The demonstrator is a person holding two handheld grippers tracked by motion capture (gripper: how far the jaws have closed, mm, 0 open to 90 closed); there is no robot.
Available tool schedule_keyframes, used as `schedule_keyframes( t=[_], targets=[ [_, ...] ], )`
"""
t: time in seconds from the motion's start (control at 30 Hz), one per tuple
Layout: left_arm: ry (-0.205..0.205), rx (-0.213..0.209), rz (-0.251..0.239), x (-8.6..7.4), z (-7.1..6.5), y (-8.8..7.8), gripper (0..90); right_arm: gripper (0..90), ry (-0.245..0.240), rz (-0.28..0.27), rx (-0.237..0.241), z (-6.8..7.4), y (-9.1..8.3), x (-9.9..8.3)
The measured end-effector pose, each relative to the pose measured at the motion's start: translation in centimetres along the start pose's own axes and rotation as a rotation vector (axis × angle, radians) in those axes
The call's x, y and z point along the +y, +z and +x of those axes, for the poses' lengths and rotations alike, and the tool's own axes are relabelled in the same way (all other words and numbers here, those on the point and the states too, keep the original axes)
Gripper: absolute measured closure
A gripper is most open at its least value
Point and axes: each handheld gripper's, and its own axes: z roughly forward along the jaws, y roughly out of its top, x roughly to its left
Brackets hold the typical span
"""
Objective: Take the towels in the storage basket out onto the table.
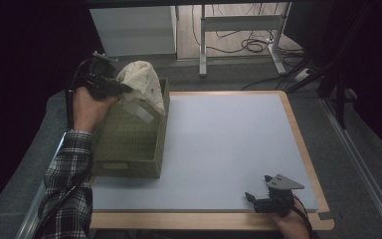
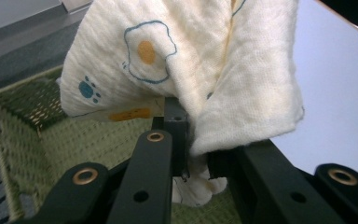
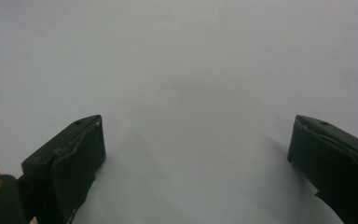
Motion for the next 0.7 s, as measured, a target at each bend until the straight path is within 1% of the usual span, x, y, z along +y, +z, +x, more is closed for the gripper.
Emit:
schedule_keyframes(
  t=[0.13, 0.17, 0.2, 0.27, 0.3, 0.43, 0.53, 0.57, 0.6, 0.7],
  targets=[
    [0.019, -0.016, -0.003, 0.8, -0.9, 0.4, 81.1, 4.1, 0.000, 0.001, 0.001, 0.0, 0.0, 0.0],
    [0.027, -0.024, -0.003, 1.1, -1.5, 0.7, 81.1, 4.1, -0.001, 0.001, 0.001, 0.0, 0.0, 0.0],
    [0.027, -0.024, -0.003, 1.1, -1.5, 0.7, 81.1, 4.1, -0.001, 0.001, 0.001, 0.0, 0.0, 0.0],
    [0.040, -0.041, -0.004, 1.6, -2.3, 1.3, 81.0, 4.1, -0.001, 0.001, 0.002, 0.0, 0.0, 0.0],
    [0.040, -0.041, -0.004, 1.6, -2.3, 1.3, 81.0, 4.1, -0.001, 0.001, 0.002, 0.0, 0.0, 0.0],
    [0.058, -0.066, -0.001, 2.2, -3.2, 2.3, 81.0, 4.0, 0.001, 0.003, 0.003, 0.0, 0.0, 0.0],
    [0.060, -0.082, -0.002, 2.5, -3.9, 3.0, 81.0, 4.1, 0.001, 0.003, 0.003, 0.0, 0.0, 0.0],
    [0.067, -0.095, 0.001, 2.7, -4.3, 3.6, 80.9, 4.1, 0.001, 0.003, 0.004, 0.0, 0.0, 0.0],
    [0.067, -0.095, 0.001, 2.7, -4.3, 3.6, 80.9, 4.1, 0.001, 0.003, 0.004, 0.0, 0.0, 0.0],
    [0.081, -0.112, 0.009, 3.0, -5.1, 4.6, 80.9, 4.1, 0.000, 0.003, 0.003, 0.0, 0.0, 0.0]
  ],
)
